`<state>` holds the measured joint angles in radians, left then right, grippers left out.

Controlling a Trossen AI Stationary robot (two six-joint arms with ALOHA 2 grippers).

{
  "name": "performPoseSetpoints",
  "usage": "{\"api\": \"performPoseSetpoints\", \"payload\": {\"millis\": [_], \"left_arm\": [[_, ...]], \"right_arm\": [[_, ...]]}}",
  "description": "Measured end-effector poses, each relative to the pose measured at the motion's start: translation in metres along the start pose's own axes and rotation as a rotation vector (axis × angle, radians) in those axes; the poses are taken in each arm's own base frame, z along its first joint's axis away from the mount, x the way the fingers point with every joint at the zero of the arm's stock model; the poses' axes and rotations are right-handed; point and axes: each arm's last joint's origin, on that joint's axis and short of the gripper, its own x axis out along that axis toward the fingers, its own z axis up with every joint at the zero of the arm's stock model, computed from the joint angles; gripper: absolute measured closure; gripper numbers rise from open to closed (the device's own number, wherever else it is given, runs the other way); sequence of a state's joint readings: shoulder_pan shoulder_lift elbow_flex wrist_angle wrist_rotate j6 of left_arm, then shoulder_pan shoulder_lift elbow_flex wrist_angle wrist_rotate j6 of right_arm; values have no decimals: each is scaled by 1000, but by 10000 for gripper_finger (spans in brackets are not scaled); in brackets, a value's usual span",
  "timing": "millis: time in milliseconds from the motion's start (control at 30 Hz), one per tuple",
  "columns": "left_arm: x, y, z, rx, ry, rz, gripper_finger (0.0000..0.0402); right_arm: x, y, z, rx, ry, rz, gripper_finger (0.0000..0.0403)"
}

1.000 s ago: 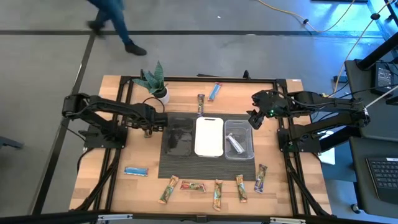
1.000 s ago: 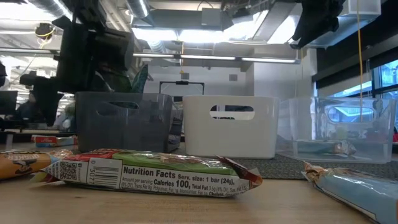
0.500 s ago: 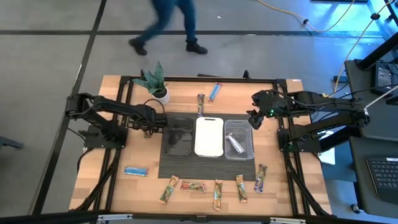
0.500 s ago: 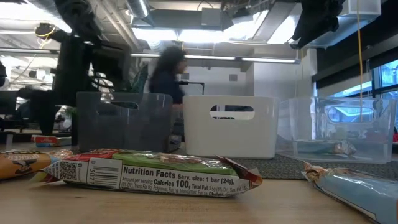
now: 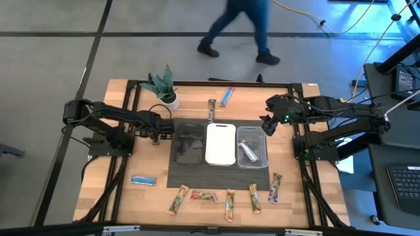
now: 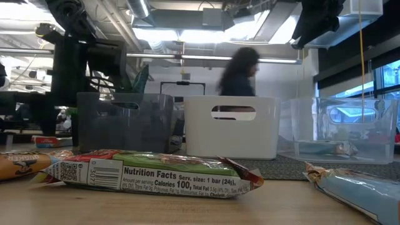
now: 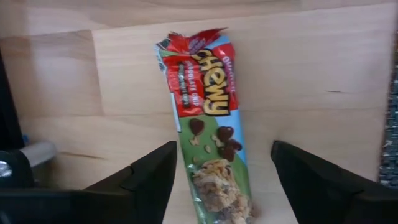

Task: Pick and place Granola Bars by type
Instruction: Put the red granola bar into the black bin

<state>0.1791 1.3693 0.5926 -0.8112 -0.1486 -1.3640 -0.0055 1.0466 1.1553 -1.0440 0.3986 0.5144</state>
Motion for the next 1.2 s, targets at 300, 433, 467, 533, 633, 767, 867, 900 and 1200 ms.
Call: {"api": "performPoseSetpoints", "payload": {"millis": [300, 433, 467, 533, 633, 767, 867, 900, 1200], "left_arm": [[0, -2, 0, -4, 0, -20, 219], [0, -2, 0, -4, -2, -19, 250], [-1, -2, 0, -4, -2, -18, 256], [-1, -2, 0, -3, -3, -17, 267], [-1, -2, 0, 6, -5, -16, 277], [-1, -1, 0, 26, -5, -10, 277], [-1, -1, -2, 39, -10, -6, 276], [-2, -1, -3, 45, -11, -7, 276], [-26, 6, -11, 72, -35, -136, 275]], "right_arm": [[0, 0, 0, 0, 0, 0, 180], [0, 0, 0, -2, 0, 0, 180], [0, 0, 0, -4, 0, 0, 180], [0, 0, 0, -4, 0, 0, 180], [0, 0, 0, -17, 0, -1, 180], [0, 0, 0, -27, -1, -1, 180], [0, 0, 0, -27, 0, -1, 180], [0, 0, 0, -27, -1, -1, 180], [0, 0, 0, -26, -1, -1, 180]]}}
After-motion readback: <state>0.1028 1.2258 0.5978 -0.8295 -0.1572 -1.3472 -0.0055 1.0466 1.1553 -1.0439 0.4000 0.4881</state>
